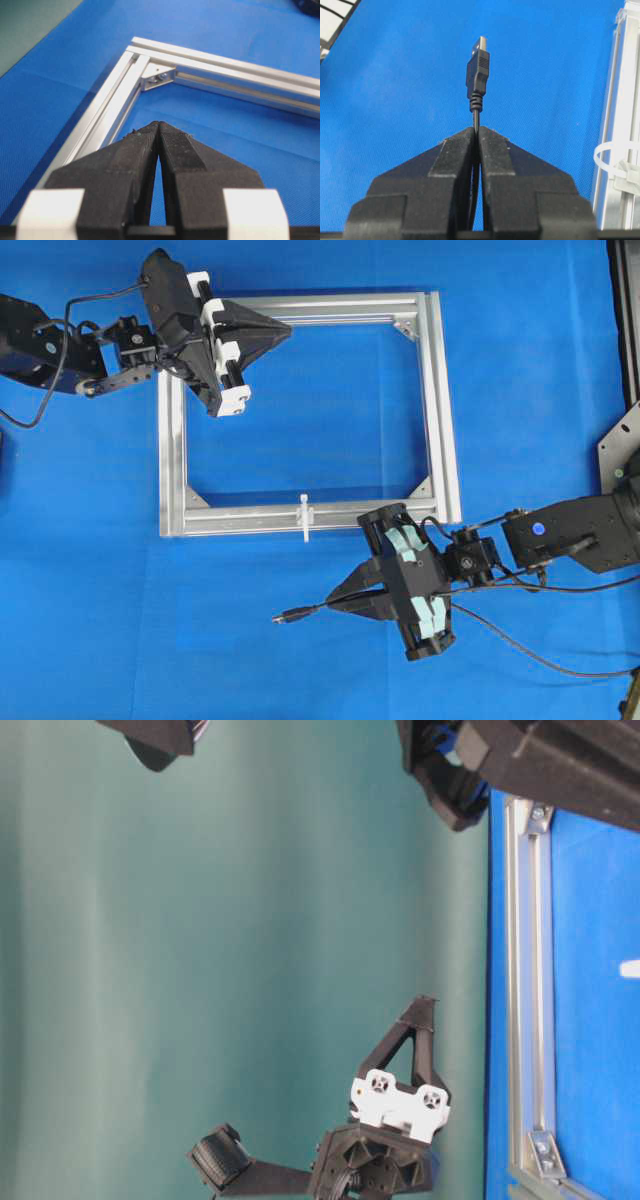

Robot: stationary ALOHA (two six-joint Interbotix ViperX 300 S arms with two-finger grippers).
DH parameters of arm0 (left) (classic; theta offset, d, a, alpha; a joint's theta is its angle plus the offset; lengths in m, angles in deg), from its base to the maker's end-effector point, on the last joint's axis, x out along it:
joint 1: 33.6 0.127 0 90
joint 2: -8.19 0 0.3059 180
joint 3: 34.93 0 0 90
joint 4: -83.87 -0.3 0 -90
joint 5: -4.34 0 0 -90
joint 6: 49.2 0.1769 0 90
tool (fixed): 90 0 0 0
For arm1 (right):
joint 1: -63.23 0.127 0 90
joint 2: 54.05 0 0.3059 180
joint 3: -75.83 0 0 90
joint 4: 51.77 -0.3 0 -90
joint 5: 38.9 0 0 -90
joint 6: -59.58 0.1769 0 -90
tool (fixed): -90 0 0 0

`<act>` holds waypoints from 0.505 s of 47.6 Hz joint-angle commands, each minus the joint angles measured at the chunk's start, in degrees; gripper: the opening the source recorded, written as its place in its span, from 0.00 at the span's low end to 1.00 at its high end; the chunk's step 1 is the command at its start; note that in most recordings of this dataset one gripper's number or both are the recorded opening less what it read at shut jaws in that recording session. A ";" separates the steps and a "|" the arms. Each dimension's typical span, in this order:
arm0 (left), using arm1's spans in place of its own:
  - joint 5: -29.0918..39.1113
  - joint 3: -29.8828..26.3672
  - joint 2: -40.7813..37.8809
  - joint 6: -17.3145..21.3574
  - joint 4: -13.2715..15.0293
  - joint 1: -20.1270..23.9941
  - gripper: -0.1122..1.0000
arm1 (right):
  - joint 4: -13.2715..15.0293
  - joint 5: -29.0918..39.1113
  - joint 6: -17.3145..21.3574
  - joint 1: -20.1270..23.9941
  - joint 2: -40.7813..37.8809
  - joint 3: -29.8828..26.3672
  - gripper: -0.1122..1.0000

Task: Insert the wire through the string loop located in the center.
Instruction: 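Lift the cable and carry it left toward the white zip-tie loop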

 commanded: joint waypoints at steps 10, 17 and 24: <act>-0.18 -0.44 1.76 0.09 -0.18 -0.09 0.10 | 0.09 -0.26 -0.09 0.26 1.49 -0.88 0.08; -0.18 -0.53 1.76 0.09 -0.18 -0.09 0.10 | 0.09 -0.26 -0.09 0.26 1.41 -0.79 0.08; -0.18 -0.44 1.76 0.09 -0.18 -0.18 0.10 | 0.09 -0.18 -0.09 0.26 2.02 0.18 0.08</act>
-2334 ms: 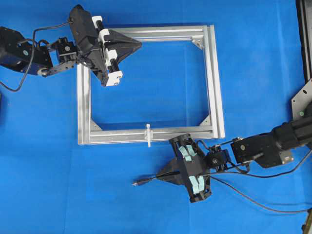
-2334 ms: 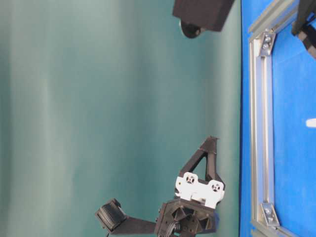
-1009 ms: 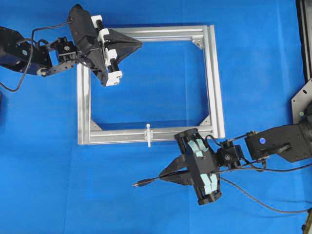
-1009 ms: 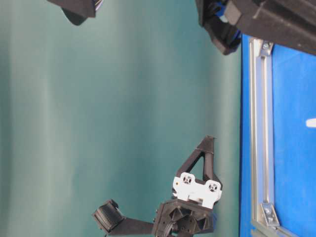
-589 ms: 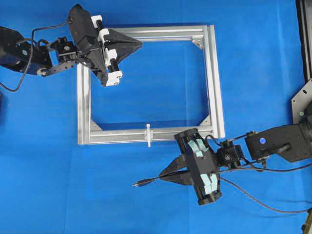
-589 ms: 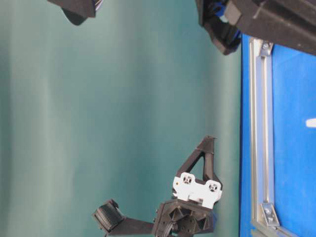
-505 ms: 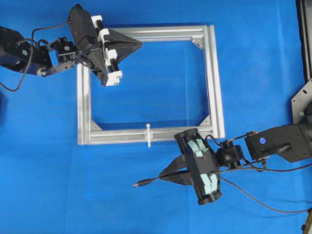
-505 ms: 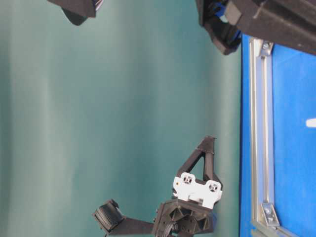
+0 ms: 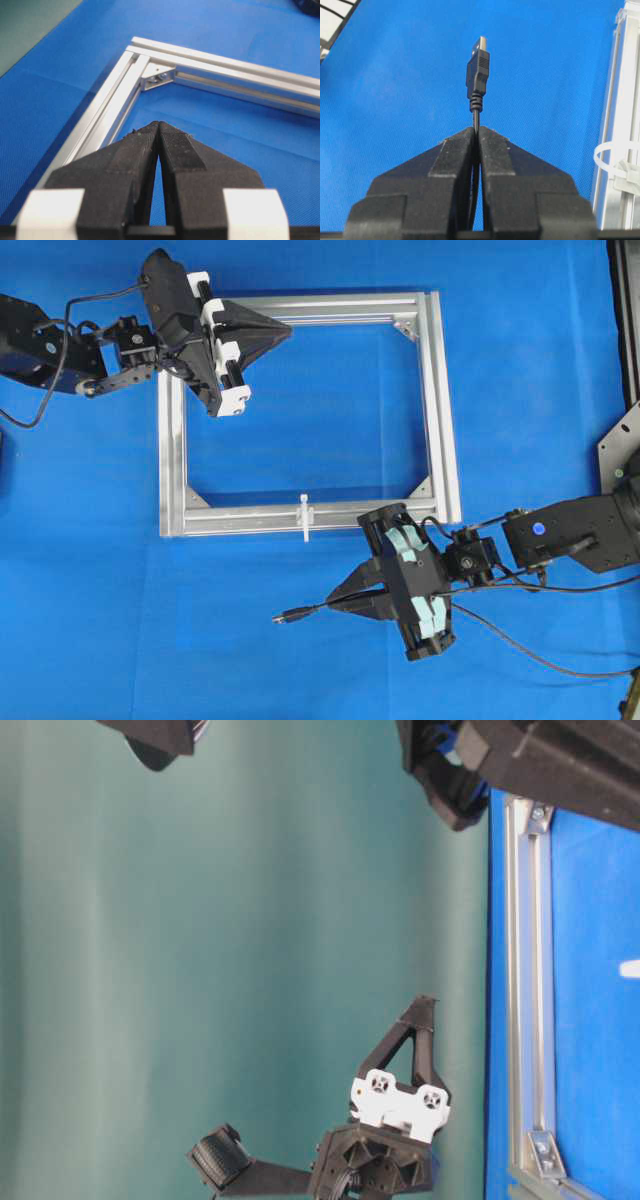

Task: Insert the wire through the string loop located in the center.
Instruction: 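Lift the cable and carry it left toward the white zip-tie loop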

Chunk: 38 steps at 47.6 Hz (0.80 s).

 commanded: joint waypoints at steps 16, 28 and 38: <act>-0.26 -0.53 1.67 0.09 -0.18 0.00 0.10 | -0.09 -0.18 0.09 0.35 7.38 7.29 0.08; -0.26 -0.53 1.67 0.09 -0.18 0.00 0.10 | -0.18 1.05 0.18 0.35 11.95 12.57 0.08; -0.26 -0.70 1.67 0.09 -0.18 0.00 0.10 | -0.26 1.23 0.18 0.26 12.22 13.01 0.08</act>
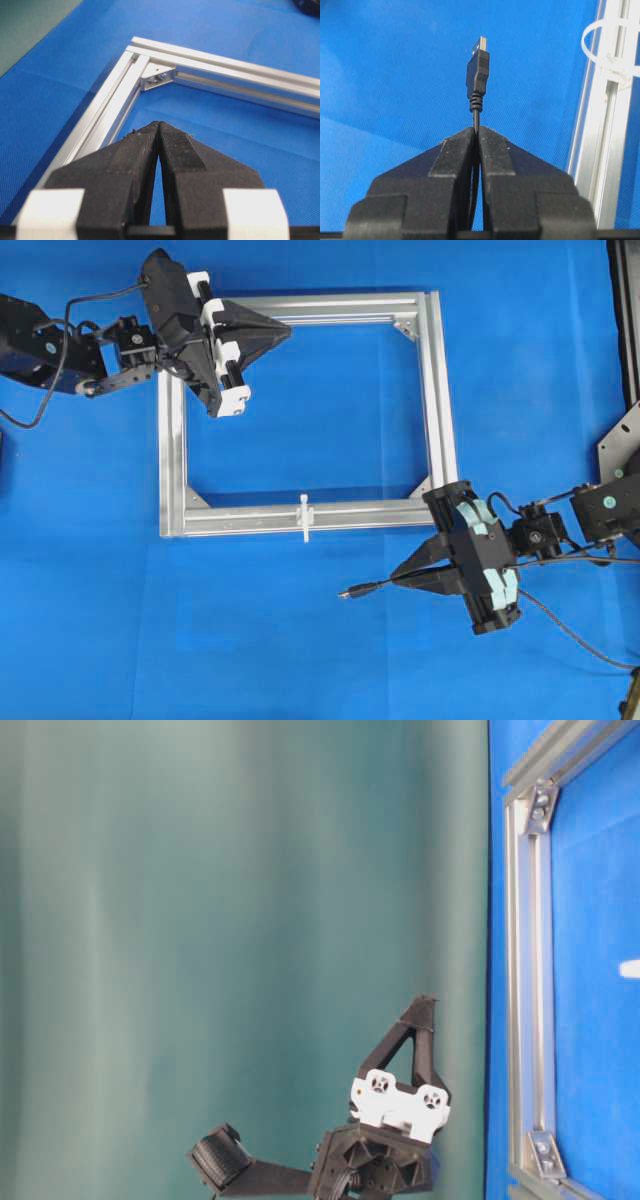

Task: Insert the wire through the string loop located in the center.
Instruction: 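Lift the cable and carry it left toward the white zip-tie loop, then align the USB plug with the zip-tie loop opening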

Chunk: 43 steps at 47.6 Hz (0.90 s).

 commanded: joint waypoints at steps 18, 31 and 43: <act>-0.26 -0.62 1.67 0.09 -0.18 0.00 0.10 | -0.18 -0.53 0.00 -6.15 -0.09 -0.53 0.08; -0.26 -0.53 1.76 0.09 -0.18 0.00 0.10 | -0.09 -0.88 0.00 -12.57 -1.41 -0.79 0.08; -0.26 -0.53 1.76 0.09 -0.18 -0.09 0.10 | -0.18 -2.20 0.00 -13.54 -2.11 -0.62 0.08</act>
